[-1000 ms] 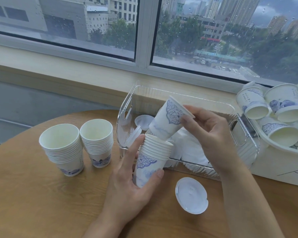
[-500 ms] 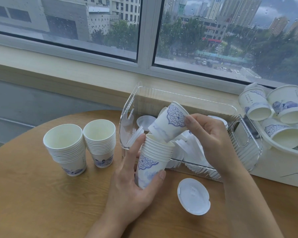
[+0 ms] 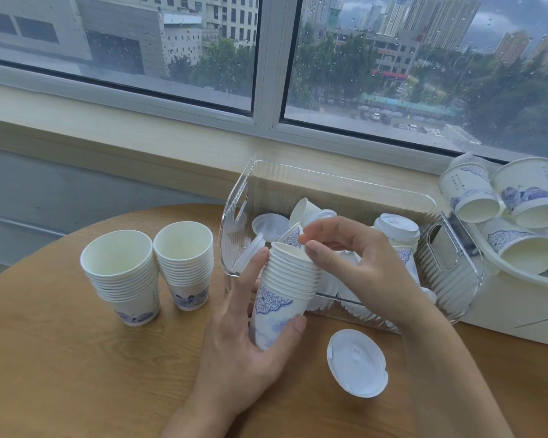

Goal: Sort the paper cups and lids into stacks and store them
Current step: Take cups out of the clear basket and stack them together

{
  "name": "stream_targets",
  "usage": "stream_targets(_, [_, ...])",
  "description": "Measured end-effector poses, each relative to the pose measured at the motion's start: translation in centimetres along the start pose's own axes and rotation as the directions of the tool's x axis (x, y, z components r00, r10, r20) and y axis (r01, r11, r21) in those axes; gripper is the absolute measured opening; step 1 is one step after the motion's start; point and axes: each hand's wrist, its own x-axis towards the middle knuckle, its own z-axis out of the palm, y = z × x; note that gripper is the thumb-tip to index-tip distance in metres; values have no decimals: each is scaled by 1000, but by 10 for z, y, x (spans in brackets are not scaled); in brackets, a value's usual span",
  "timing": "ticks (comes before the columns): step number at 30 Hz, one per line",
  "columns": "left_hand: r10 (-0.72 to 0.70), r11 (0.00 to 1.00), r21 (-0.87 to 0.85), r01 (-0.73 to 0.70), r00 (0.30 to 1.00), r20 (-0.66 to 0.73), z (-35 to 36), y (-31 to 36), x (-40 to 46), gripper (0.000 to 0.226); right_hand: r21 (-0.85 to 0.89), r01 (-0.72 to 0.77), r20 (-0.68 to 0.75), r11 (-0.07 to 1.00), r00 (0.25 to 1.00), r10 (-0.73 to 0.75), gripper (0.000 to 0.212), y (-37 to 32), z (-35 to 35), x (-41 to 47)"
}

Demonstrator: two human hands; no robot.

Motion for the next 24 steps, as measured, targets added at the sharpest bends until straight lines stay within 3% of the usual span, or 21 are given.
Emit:
stream_targets(10, [13,1000,-28,-13,1000,-12,0,-2,0,92,-95,25,-1,995,1000,-25,36,5,1,2])
stream_targets(14, [-22,1000,0,22,997,-72,-2,-3,2,87,-229,19,-84,973,996,-39,26,12,1,16])
stream_targets(18, [-67,998,-4,67,991,-114,-2,-6,3,82,-432,-49,-17,900,999,46,36,18,4,40])
stream_targets(24, [-43,998,37,48,992,-115,-2,-5,4,83,-695,-9,115,719,986,123,54,17,14,67])
